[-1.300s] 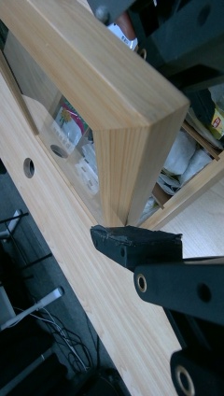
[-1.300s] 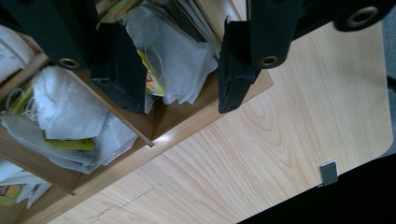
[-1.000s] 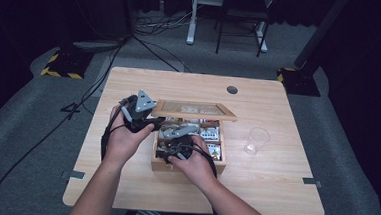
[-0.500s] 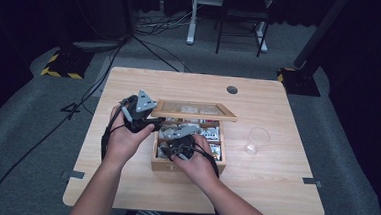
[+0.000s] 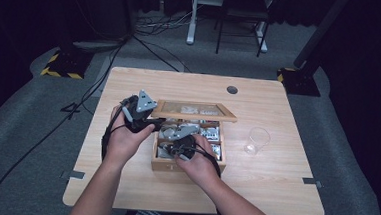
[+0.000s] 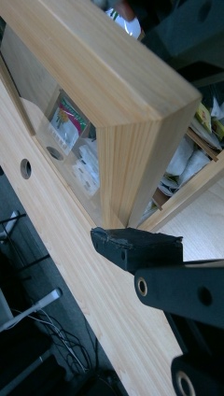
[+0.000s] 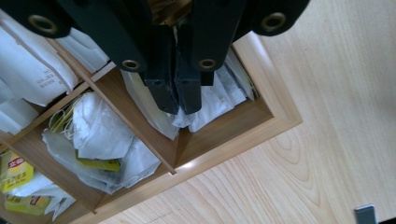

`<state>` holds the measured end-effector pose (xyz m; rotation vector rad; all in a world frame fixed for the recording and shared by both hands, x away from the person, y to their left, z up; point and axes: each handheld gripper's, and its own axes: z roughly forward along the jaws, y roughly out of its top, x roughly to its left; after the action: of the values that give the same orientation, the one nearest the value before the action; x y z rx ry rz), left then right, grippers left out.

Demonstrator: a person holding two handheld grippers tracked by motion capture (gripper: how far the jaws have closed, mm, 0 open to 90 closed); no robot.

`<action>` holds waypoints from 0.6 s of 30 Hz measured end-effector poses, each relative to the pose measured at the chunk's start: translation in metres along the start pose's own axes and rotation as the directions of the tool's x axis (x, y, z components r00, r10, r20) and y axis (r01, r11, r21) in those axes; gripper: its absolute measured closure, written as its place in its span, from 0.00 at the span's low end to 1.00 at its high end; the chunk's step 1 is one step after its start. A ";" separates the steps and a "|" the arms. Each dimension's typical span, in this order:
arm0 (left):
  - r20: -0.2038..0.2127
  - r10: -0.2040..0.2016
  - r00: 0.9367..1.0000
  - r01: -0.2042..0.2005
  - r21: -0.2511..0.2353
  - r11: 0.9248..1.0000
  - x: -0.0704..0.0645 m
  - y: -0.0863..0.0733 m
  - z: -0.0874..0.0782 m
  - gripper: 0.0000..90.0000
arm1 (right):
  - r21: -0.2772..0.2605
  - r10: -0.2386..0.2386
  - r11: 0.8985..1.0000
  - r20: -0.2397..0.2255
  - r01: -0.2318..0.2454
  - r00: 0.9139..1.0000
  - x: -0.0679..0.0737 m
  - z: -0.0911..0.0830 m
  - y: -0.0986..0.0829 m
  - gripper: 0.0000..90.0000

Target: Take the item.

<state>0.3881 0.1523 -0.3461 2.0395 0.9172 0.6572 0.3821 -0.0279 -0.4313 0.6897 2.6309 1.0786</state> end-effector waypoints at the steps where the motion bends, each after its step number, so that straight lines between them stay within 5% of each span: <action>1: 0.000 0.000 1.000 0.000 0.000 1.000 0.000 0.000 0.000 0.50 | -0.006 0.003 1.000 0.002 -0.003 1.000 0.000 -0.002 0.000 0.98; 18: 0.001 -0.003 1.000 0.003 0.001 1.000 -0.001 0.000 0.000 0.50 | -0.127 0.015 0.992 -0.012 -0.016 1.000 0.002 -0.041 0.011 0.98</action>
<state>0.3877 0.1519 -0.3463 2.0394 0.9199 0.6543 0.3690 -0.0449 -0.3950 0.6800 2.5431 1.2449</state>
